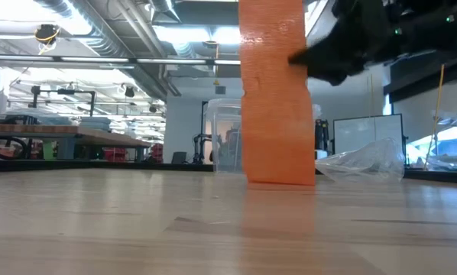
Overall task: Roll bandage
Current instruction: Roll the orange bandage
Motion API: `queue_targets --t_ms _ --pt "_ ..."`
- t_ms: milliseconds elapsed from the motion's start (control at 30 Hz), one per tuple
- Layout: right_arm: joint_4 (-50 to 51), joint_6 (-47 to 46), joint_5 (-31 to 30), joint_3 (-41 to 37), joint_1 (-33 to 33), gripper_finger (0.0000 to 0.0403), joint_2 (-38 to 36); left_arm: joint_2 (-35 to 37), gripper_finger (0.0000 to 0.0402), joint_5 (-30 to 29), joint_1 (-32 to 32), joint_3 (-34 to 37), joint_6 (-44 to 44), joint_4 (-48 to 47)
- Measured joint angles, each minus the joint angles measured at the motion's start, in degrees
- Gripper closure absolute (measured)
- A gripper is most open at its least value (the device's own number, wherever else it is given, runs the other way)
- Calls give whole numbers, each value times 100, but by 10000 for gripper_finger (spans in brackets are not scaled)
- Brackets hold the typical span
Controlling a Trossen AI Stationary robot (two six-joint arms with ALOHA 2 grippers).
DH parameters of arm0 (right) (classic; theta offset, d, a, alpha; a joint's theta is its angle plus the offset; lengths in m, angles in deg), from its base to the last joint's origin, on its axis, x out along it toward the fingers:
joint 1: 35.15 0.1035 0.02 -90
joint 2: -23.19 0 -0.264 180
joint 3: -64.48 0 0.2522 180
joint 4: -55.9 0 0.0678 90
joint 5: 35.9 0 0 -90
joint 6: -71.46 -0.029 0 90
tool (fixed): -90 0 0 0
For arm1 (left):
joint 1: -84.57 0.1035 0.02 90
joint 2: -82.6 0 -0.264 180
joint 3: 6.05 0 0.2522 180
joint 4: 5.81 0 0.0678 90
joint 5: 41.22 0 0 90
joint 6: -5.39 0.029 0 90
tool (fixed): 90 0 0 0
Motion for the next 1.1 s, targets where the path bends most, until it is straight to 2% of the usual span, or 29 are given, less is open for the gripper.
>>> queue_targets --t_ms 133,367,433,567,600,667,733,800,900,1000,1100 --pt "-883 84 321 -99 -37 217 504 0 388 0 4 0 -27 8" --pt "-1002 458 319 264 -36 238 1039 0 387 0 2 0 -77 22" --pt "-1061 679 319 306 -34 272 1023 0 387 0 2 0 -77 20" --pt "-946 1025 318 300 -34 379 929 0 387 0 2 0 -179 1" --pt "-962 1140 293 300 -34 389 909 0 387 17 2 0 -197 4" --pt "-942 1329 24 342 -32 385 905 0 387 316 3 0 -241 5" --pt "-877 1651 -252 437 -32 387 906 -2 387 905 4 0 -356 4" --pt "-861 2163 -485 569 -32 396 906 -2 387 1467 -1 0 -508 -48" --pt "-795 3066 -1180 759 -32 393 811 -2 386 2049 -7 0 -804 -328" --pt "-764 3957 -1731 992 -33 397 583 -2 386 2363 -2 0 -1092 -730" --pt "-733 4935 -1969 1287 -32 398 329 -2 386 2399 2 0 -1293 -1171"
